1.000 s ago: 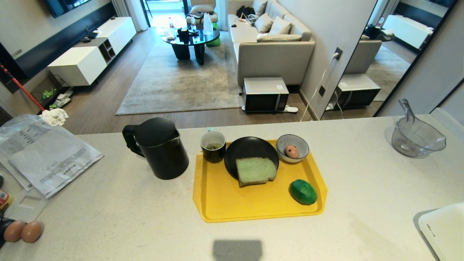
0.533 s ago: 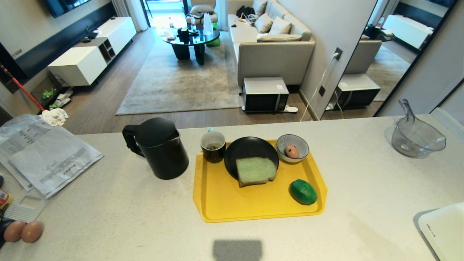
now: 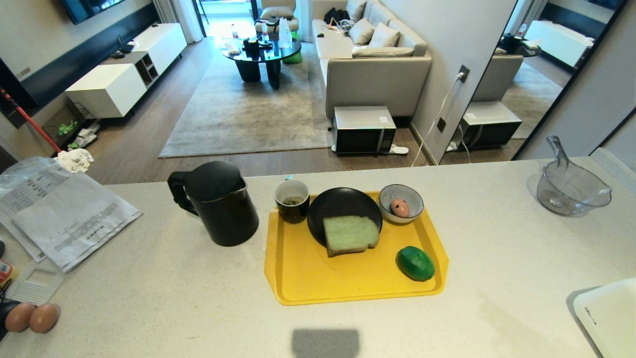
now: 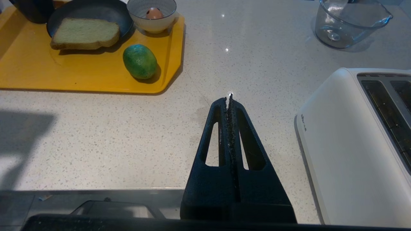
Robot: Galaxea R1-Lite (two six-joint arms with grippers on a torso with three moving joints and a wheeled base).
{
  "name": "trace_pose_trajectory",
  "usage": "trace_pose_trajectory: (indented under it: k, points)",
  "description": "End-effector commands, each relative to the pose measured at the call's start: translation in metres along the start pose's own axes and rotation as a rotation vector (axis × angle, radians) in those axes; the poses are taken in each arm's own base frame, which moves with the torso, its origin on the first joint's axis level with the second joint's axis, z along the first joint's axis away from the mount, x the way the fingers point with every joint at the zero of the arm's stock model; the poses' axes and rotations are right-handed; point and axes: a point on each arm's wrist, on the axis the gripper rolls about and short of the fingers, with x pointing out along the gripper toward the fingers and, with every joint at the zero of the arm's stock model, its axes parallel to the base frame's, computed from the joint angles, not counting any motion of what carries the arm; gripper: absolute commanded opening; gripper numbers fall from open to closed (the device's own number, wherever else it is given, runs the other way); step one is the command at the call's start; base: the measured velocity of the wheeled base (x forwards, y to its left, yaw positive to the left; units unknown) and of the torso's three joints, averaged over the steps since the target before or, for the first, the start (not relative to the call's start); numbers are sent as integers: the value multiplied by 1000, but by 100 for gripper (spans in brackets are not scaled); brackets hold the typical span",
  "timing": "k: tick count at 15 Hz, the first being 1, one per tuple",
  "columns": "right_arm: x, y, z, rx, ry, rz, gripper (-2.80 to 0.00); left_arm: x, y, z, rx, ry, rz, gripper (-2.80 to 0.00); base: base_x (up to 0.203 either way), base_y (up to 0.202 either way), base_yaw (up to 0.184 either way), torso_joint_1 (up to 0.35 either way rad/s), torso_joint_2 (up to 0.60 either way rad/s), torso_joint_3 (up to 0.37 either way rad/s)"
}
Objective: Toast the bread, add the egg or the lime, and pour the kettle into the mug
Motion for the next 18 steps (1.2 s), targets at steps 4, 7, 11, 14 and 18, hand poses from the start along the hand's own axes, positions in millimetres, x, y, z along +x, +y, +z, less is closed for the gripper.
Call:
trace_pose_trajectory:
  k: [4, 7, 11, 14, 18]
  points:
    - [0, 0, 0, -1, 0, 0, -280, 1, 0, -5, 0, 15, -2, -280, 0, 0, 0, 0, 0, 0]
    - [0, 0, 0, -1, 0, 0, -280, 1, 0, -5, 0, 15, -2, -280, 0, 0, 0, 0, 0, 0]
    - [0, 0, 0, -1, 0, 0, -280, 1, 0, -5, 0, 15, -2, -280, 0, 0, 0, 0, 0, 0]
    - [0, 0, 0, -1, 0, 0, -280, 1, 0, -5, 0, 15, -2, -280, 0, 0, 0, 0, 0, 0]
    - [0, 0, 0, -1, 0, 0, -280, 1, 0, -5, 0, 14, -2, -280, 0, 0, 0, 0, 0, 0]
